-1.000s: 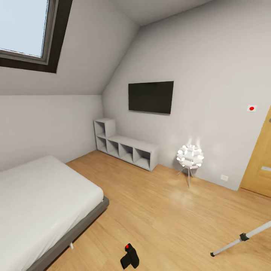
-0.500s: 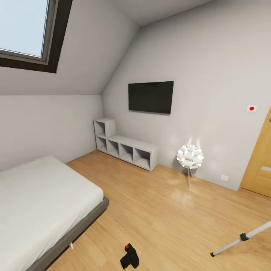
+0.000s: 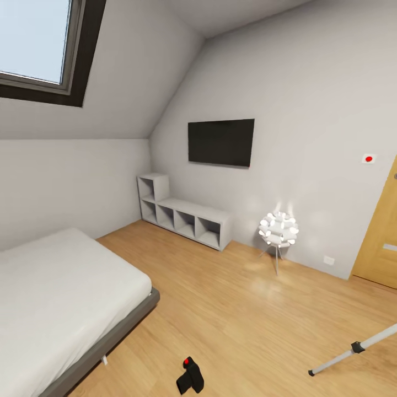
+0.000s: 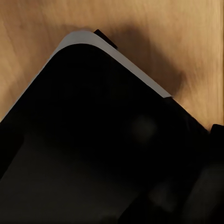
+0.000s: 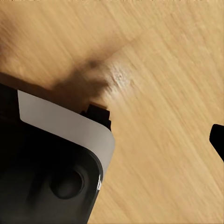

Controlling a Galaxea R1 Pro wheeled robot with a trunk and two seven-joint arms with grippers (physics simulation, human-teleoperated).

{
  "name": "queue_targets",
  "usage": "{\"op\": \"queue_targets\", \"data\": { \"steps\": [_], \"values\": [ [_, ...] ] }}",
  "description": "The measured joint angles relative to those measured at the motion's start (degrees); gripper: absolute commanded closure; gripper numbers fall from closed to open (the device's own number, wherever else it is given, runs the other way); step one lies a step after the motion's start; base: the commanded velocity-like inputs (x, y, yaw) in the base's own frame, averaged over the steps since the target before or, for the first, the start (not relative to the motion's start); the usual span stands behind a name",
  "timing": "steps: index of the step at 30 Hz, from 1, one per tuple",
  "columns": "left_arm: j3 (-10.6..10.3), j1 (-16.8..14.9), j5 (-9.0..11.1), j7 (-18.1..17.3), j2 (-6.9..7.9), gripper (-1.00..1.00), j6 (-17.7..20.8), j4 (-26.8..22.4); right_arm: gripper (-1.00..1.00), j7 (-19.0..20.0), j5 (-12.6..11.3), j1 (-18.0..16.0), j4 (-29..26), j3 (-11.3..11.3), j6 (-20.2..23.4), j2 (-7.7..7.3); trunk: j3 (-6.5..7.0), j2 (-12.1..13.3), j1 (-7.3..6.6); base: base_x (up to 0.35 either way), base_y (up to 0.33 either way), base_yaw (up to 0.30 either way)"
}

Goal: Attach the digital camera to the camera tripod in the bedroom.

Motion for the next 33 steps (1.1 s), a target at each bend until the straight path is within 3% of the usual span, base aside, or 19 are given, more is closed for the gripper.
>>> {"op": "queue_targets", "data": {
  "steps": [23, 33],
  "values": [
    [-0.63, 0.04, -0.78, 0.05, -0.58, -1.0, 0.11, 0.1, -1.0, 0.02, 0.0, 0.0, 0.0, -0.03, 0.26, 0.19, 0.0, 0.0, -0.02, 0.22, -0.139, 0.0],
    [-0.54, 0.02, -0.72, 0.17, -0.59, -1.0, -0.03, 0.12, -1.0, -0.04, -0.03, 0.0, 0.0, -0.05, 0.33, 0.18, 0.0, 0.0, 0.0, 0.071, -0.053, 0.149]
  ]
}}
